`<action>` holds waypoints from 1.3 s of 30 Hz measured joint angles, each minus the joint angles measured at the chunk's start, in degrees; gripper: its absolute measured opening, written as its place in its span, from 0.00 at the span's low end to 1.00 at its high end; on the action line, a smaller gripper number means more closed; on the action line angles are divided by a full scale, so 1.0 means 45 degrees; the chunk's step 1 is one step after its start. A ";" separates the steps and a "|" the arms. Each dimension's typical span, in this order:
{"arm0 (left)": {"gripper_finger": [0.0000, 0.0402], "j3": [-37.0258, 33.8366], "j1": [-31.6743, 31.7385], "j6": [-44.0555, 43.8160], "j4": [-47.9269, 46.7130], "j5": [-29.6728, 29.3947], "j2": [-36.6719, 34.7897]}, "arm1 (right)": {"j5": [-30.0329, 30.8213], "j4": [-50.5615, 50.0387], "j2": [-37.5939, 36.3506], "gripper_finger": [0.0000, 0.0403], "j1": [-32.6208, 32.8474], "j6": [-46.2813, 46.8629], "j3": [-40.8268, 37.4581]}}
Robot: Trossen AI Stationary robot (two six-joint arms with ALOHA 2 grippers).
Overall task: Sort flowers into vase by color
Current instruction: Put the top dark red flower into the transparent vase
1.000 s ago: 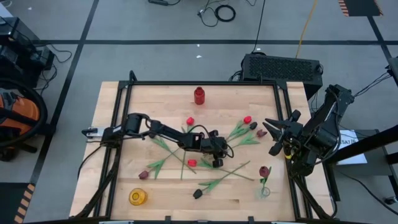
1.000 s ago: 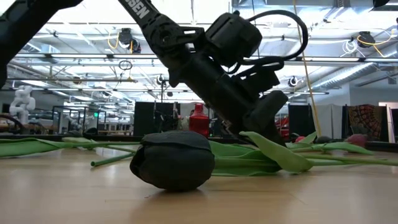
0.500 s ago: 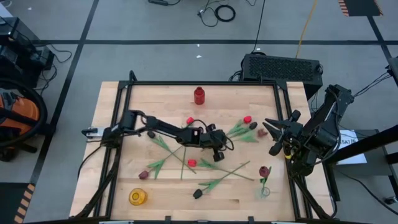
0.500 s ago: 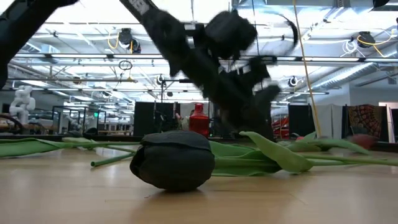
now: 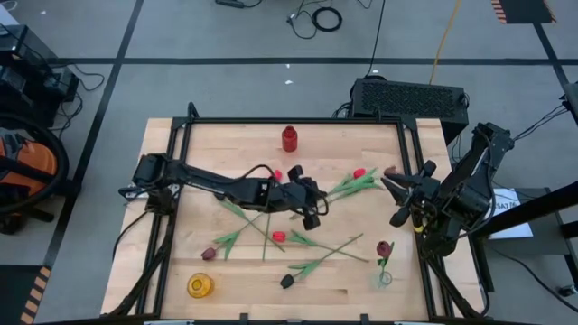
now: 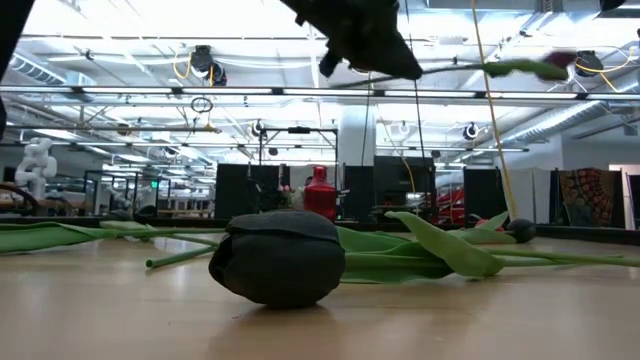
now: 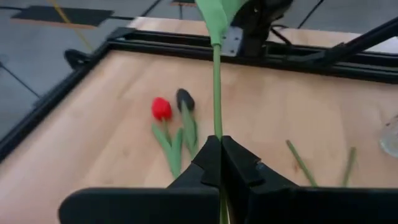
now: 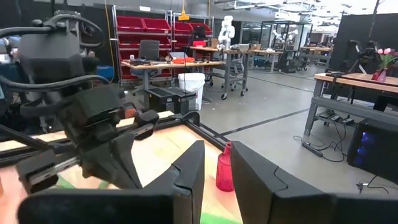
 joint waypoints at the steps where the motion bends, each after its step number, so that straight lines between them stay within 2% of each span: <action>1: 0.00 -0.0007 -0.0062 0.0044 -0.0132 -0.0222 -0.0121 | 0.0009 0.0228 0.0000 0.18 0.0000 -0.0243 0.0000; 11: 0.00 -0.0016 -0.0198 0.0819 -0.1537 -0.2998 -0.1291 | 0.0238 0.3337 -0.0005 0.18 0.0010 -0.3955 0.0000; 18: 0.00 -0.0007 -0.0231 0.1665 0.0067 -0.3100 -0.2628 | 0.0233 0.4535 -0.0015 0.18 0.0010 -0.5259 0.0000; 21: 0.00 0.0023 -0.0214 0.1885 0.1330 -0.2171 -0.2977 | 0.0228 0.4866 -0.0019 0.18 0.0010 -0.5546 0.0000; 26: 0.00 0.0018 -0.0279 0.3473 0.3699 0.1194 -0.2761 | 0.0160 0.5093 -0.0019 0.18 0.0015 -0.5995 0.0000; 28: 0.00 0.0018 -0.0229 0.3819 0.4440 0.2085 -0.2582 | 0.0155 0.5093 -0.0017 0.18 0.0015 -0.6001 0.0000; 33: 0.00 0.0008 0.0040 0.3986 0.5615 0.2723 -0.2033 | 0.0194 0.5481 -0.0015 0.18 0.0015 -0.6458 0.0000; 39: 0.00 0.0005 0.0449 0.3874 0.6658 0.2971 -0.1322 | 0.0256 0.7856 -0.0279 0.18 0.0010 -0.9366 0.0000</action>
